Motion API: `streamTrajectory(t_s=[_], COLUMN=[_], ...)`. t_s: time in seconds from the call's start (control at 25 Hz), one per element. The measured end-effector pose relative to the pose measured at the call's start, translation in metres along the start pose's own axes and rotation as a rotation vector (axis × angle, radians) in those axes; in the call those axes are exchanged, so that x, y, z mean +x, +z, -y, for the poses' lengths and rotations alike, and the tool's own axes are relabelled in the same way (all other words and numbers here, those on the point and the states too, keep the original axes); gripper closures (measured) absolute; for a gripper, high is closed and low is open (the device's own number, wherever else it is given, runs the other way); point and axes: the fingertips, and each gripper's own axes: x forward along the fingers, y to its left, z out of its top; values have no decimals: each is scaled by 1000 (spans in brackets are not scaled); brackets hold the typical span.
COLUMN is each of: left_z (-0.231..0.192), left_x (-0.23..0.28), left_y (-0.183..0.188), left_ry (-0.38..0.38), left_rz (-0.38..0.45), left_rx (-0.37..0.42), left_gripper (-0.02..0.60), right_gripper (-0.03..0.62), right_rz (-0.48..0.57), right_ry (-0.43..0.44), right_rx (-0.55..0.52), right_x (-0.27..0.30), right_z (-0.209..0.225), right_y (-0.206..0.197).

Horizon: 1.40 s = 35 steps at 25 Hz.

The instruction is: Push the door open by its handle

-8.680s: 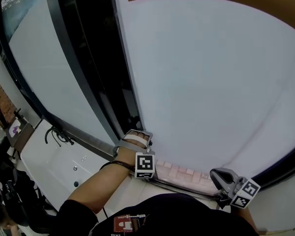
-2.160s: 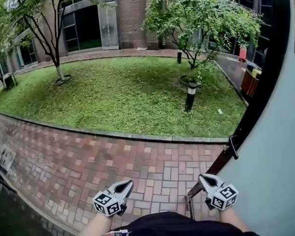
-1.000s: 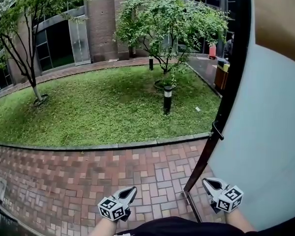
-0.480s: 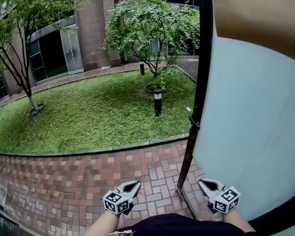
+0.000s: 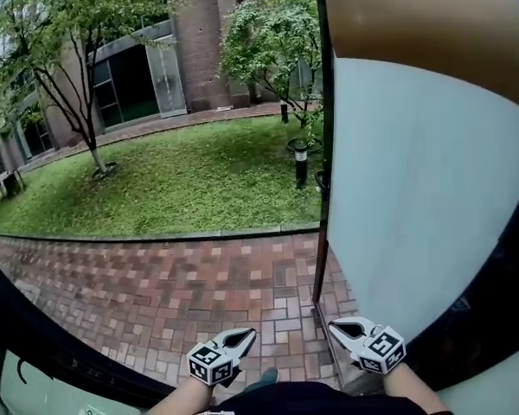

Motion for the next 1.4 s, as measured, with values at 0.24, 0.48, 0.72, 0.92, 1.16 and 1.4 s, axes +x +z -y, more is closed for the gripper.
streamTrajectory(t_s=[0.24,0.48,0.72,0.92,1.16,1.4], left_z=[54,75,78,69,64,66], left_x=[-56,-112,-176,-226,-283,-355], left_y=[11,16,8,-5,-25,-60], left_ry=[108,200,279,290,180,116], left_rz=[8,6,-15,16,56,43], left_rx=[18,47,69,69,25,-17], left_gripper=[583,583,583,583,583,583], right_gripper=[594,594,594,594,594,594], right_rz=[-141,-104,-87,-38,-12,8], right_ry=[136,120,77,31,-59,-117], right_rx=[-59,-32,-32,11,83,147], right_x=[-31,-28,-33,-35,-36,-45], right_z=[-5,1,10,-38,-129,-242], right_y=[-31,-18,-24,-28,-29,-37])
